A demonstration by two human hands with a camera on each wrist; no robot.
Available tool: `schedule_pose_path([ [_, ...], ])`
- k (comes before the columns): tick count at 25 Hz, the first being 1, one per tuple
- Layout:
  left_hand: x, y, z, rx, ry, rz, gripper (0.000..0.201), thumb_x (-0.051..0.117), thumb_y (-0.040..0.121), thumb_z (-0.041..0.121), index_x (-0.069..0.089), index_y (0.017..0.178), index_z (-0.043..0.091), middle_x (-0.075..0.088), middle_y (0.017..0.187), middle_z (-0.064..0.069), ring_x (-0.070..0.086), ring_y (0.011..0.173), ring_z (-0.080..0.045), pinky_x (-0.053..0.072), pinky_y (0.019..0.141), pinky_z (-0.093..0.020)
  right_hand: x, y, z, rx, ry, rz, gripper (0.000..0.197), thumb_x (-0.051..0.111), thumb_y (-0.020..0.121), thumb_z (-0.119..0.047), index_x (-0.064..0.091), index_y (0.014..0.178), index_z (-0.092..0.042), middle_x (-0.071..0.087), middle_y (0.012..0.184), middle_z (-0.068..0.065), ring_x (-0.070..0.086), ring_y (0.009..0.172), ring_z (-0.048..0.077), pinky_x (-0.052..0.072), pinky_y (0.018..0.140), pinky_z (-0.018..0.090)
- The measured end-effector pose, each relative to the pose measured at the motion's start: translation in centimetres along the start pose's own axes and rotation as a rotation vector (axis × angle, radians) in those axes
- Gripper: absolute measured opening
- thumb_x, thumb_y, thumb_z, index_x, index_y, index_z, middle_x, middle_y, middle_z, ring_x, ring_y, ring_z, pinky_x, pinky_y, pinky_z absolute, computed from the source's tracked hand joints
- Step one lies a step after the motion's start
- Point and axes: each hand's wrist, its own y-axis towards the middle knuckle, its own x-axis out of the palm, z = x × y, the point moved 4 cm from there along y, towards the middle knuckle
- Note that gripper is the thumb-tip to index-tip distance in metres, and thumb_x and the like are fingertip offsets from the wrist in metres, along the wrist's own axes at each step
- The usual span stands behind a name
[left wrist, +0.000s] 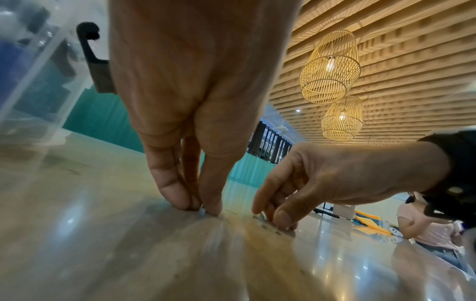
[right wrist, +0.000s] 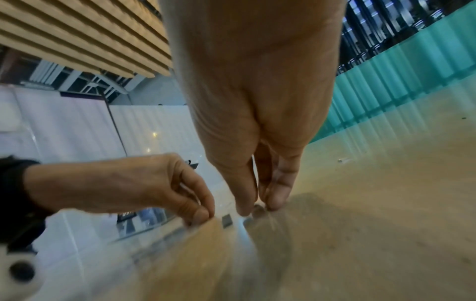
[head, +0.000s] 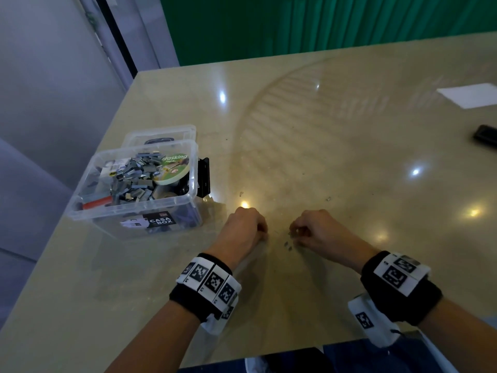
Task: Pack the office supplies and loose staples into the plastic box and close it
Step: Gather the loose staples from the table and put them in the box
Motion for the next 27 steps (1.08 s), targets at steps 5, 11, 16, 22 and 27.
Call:
schedule_pose_path([
  [5,0.8,-0.3,0.5,0.024,0.069,0.056,0.012,0.066,0.09,0.02,0.071,0.099,0.027,0.066,0.105,0.001,0.063,0.096,-0.02,0.056,0.086,-0.038,1.0,-0.1,-0.2,0.021,-0.037,0.035,0.017,0.056,0.091,-0.007,0.069,0.082,-0.013,0.059,0.085,0.001,0.054,0.076,0.018,0.045,0.068,0.031],
  [11,0.7,-0.9,1.4,0.064,0.068,0.061,0.018,0.061,0.092,0.014,0.066,0.107,0.023,0.064,0.109,-0.001,0.061,0.097,-0.018,0.055,0.088,-0.036,0.9,-0.5,-0.8,0.028,-0.124,-0.046,0.013,0.047,0.102,-0.015,0.059,0.098,-0.018,0.043,0.091,-0.007,0.043,0.084,0.013,0.031,0.072,0.022],
  [16,0.4,-1.3,1.0,0.08,0.033,0.06,0.016,0.066,0.091,0.018,0.069,0.107,0.019,0.066,0.106,0.001,0.062,0.095,-0.015,0.055,0.087,-0.034,0.1,-0.8,-0.4,0.026,0.015,-0.054,0.011,0.052,0.101,-0.018,0.057,0.091,-0.021,0.055,0.093,-0.005,0.052,0.082,0.011,0.038,0.067,0.02],
  [22,0.5,-1.3,0.7,0.035,0.033,0.025,0.006,0.069,0.089,0.018,0.075,0.09,0.017,0.068,0.091,0.0,0.065,0.083,-0.015,0.058,0.082,-0.035,0.2,-1.9,-0.5,-0.016,0.15,-0.012,0.01,0.066,0.094,-0.023,0.064,0.088,-0.03,0.064,0.088,-0.013,0.061,0.081,-0.001,0.052,0.073,0.018],
  [27,0.9,-1.7,1.3,0.067,0.143,0.037,0.013,0.058,0.096,0.018,0.069,0.101,0.012,0.059,0.1,-0.003,0.059,0.087,-0.017,0.053,0.08,-0.031,0.8,-1.7,-0.9,-0.008,0.161,-0.055,0.023,0.065,0.096,-0.023,0.066,0.119,-0.024,0.065,0.103,-0.011,0.06,0.088,-0.001,0.046,0.071,0.008],
])
